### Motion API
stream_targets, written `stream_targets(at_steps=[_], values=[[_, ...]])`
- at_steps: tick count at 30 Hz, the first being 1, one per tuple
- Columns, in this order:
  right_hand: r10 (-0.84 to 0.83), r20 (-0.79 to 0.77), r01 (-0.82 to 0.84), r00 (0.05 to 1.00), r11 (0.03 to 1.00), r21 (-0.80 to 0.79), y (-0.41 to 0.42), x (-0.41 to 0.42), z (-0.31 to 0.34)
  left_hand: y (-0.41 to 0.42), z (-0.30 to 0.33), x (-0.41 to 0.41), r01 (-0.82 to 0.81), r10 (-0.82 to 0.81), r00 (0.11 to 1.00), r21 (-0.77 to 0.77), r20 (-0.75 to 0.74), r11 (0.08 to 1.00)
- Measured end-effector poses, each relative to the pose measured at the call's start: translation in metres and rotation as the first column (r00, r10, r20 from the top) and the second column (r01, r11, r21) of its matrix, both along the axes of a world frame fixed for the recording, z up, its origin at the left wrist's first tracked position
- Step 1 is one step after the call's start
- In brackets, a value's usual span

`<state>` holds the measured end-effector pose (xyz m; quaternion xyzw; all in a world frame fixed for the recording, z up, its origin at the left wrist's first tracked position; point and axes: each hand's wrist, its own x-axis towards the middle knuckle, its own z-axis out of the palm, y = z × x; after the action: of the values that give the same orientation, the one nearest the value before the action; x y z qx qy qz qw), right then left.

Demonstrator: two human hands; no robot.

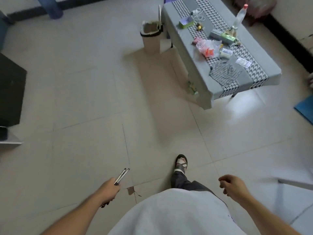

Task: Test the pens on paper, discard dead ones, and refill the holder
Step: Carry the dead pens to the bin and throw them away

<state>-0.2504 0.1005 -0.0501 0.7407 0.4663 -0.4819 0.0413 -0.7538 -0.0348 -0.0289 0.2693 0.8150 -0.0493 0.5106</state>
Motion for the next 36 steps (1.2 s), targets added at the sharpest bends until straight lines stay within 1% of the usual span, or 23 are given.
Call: stream_targets(at_steps=[2, 4, 7, 10, 13, 15, 17, 21, 25, 27, 31, 34, 36], values=[[-0.037, 0.000, 0.037, 0.999, 0.998, -0.046, 0.041, -0.005, -0.004, 0.036, 0.006, 0.006, 0.007, -0.007, 1.000, -0.006, -0.002, 1.000], [-0.028, -0.014, 0.027, 1.000, 0.997, -0.073, 0.083, -0.016, -0.005, 0.077, 0.014, 0.015, 0.006, -0.006, 1.000, 0.018, 0.005, 1.000], [0.088, -0.044, -0.093, 0.995, 0.990, -0.110, 0.157, -0.039, -0.001, 0.144, 0.024, 0.025, 0.005, -0.005, 1.000, 0.086, -0.004, 0.996], [0.159, -0.060, -0.164, 0.985, 0.982, -0.091, 0.223, -0.074, 0.008, 0.196, 0.036, 0.025, -0.028, 0.027, 1.000, 0.128, 0.012, 0.991], [0.211, -0.101, -0.217, 0.972, 0.975, -0.055, 0.282, -0.109, 0.010, 0.239, 0.036, 0.007, -0.067, 0.070, 0.997, 0.140, -0.016, 0.988], [0.269, -0.089, -0.275, 0.959, 0.960, -0.060, 0.313, -0.128, 0.007, 0.260, 0.033, -0.010, -0.086, 0.092, 0.995, 0.136, -0.037, 0.987], [0.292, -0.069, -0.298, 0.954, 0.951, -0.085, 0.338, -0.142, 0.003, 0.276, 0.025, -0.029, -0.130, 0.136, 0.990, 0.119, -0.047, 0.984], [0.261, -0.005, -0.259, 0.965, 0.954, -0.148, 0.382, -0.162, -0.009, 0.319, 0.002, -0.079, -0.237, 0.240, 0.971, 0.145, 0.002, 0.961], [0.162, 0.071, -0.146, 0.984, 0.971, -0.190, 0.423, -0.180, -0.003, 0.382, -0.009, -0.135, -0.230, 0.227, 0.973, 0.105, 0.043, 0.968], [0.087, 0.090, -0.073, 0.992, 0.986, -0.149, 0.449, -0.195, 0.007, 0.424, -0.007, -0.164, -0.187, 0.182, 0.981, 0.099, 0.061, 0.977], [-0.010, 0.037, 0.011, 0.999, 1.000, -0.023, 0.515, -0.237, 0.020, 0.523, 0.003, -0.219, -0.092, 0.081, 0.993, 0.137, 0.081, 0.986], [-0.014, 0.015, 0.013, 1.000, 0.998, 0.059, 0.562, -0.271, 0.026, 0.594, 0.013, -0.243, -0.061, 0.050, 0.996, 0.167, 0.073, 0.984], [-0.006, -0.003, 0.006, 1.000, 0.997, 0.083, 0.592, -0.289, 0.026, 0.638, 0.017, -0.252, -0.051, 0.038, 0.996, 0.177, 0.077, 0.983]])
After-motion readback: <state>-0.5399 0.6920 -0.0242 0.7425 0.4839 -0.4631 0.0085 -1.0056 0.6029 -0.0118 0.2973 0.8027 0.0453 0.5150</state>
